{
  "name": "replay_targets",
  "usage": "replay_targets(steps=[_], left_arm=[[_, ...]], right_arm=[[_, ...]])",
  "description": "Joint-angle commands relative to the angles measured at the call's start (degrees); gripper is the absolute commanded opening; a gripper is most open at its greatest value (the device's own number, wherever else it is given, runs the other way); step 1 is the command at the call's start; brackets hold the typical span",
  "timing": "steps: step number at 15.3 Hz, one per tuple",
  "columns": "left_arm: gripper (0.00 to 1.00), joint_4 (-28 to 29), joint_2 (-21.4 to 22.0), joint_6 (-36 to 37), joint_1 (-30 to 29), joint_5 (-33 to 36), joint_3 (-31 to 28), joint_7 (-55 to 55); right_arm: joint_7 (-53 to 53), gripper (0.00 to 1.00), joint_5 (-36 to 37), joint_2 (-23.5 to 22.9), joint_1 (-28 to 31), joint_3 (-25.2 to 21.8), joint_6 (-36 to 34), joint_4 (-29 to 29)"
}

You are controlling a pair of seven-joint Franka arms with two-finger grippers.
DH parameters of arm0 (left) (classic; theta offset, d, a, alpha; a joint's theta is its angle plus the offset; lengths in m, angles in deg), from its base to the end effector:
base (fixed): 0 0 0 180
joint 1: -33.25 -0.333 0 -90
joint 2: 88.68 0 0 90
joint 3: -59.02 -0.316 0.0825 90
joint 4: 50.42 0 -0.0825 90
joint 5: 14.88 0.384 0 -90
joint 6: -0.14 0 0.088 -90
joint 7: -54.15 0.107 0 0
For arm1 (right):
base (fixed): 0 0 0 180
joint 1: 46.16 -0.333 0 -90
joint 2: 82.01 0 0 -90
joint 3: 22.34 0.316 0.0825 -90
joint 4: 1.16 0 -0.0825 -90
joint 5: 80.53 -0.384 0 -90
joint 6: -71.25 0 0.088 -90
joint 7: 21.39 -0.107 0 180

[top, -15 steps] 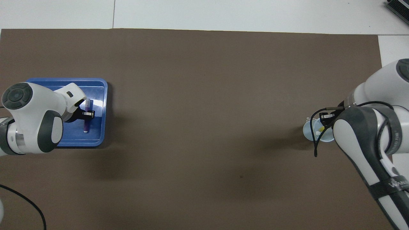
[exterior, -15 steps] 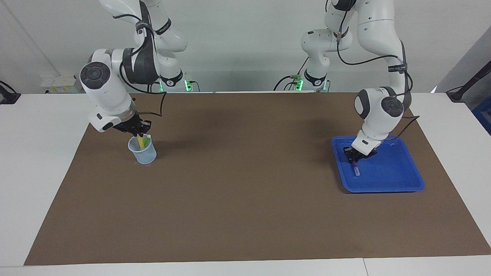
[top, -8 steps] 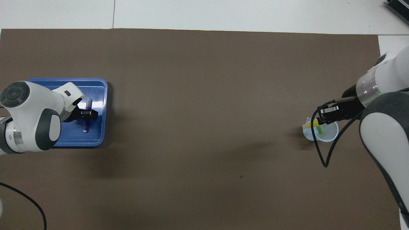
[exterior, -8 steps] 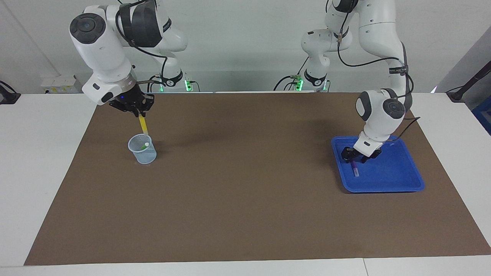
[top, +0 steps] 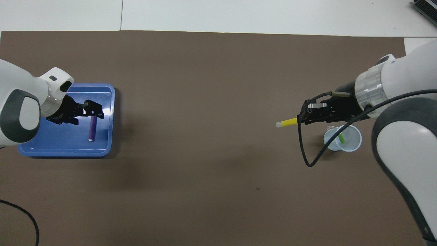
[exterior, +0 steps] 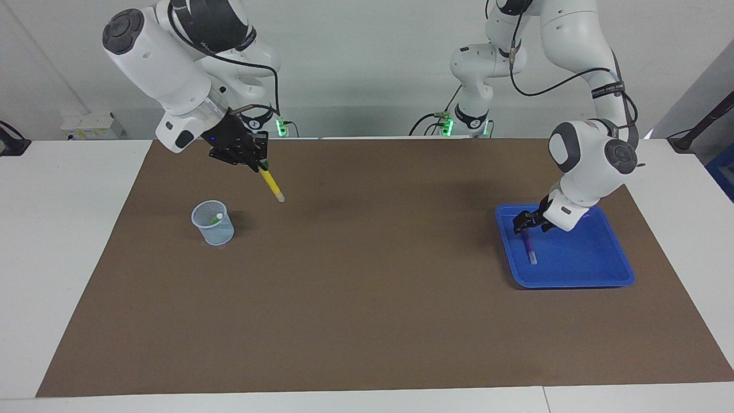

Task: Right arm passes pens to left for tray arrangement
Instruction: 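Pull the yellow marker from the cup with the right gripper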

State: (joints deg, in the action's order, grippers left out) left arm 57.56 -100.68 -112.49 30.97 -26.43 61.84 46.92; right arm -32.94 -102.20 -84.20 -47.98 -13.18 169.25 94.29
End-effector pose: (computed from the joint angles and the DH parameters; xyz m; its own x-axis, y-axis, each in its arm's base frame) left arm 0.5944 -0.0174 0.3886 0.9691 0.1900 -0.1572 0.2155 -0.9625 0.1650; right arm 0.5587 0.1421 0.5769 0.9959 -0.0473 -0.0776 -0.0724 -0.9288 -0.3635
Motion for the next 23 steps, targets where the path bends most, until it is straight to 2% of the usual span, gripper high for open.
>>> replay_targets(steps=[1, 4, 9, 11, 15, 19, 23], left_arm=[[0.96, -3.8, 0.9, 5.9, 0.1, -6.8, 0.1, -10.1], [0.95, -4.1, 3.1, 7.9, 0.3, -15.4, 0.8, -22.5], [0.93, -4.1, 5.2, 9.1, 0.6, -28.4, 3.0, -42.1], [0.93, -4.0, 6.0, 9.1, 0.7, -32.5, 3.8, -47.2], [0.93, -3.0, 6.7, 8.3, 0.7, -39.6, 5.9, -52.0], [0.9, -0.1, 8.4, 7.6, 1.1, -47.5, 6.1, -52.9], [0.88, 4.2, 10.2, 3.0, 4.7, -50.9, 6.1, -52.7]], right_arm=[[-5.8, 0.0, -4.2, 1.0, -2.6, 0.2, 6.1, 2.9], [-15.5, 0.0, -7.8, 0.9, -6.2, 0.2, 12.5, 3.2], [-26.1, 0.0, -10.0, 2.6, -12.8, 0.2, 27.6, 9.6], [-28.7, 0.0, -10.7, 3.2, -14.7, 0.2, 31.2, 11.1], [-35.2, 0.0, -10.7, 3.3, -20.8, 0.2, 43.8, 14.8], [-35.3, 0.0, -10.7, 3.3, -24.6, 0.2, 45.9, 15.6], [-30.9, 0.0, -10.6, 3.1, -25.2, 0.3, 45.4, 15.7]])
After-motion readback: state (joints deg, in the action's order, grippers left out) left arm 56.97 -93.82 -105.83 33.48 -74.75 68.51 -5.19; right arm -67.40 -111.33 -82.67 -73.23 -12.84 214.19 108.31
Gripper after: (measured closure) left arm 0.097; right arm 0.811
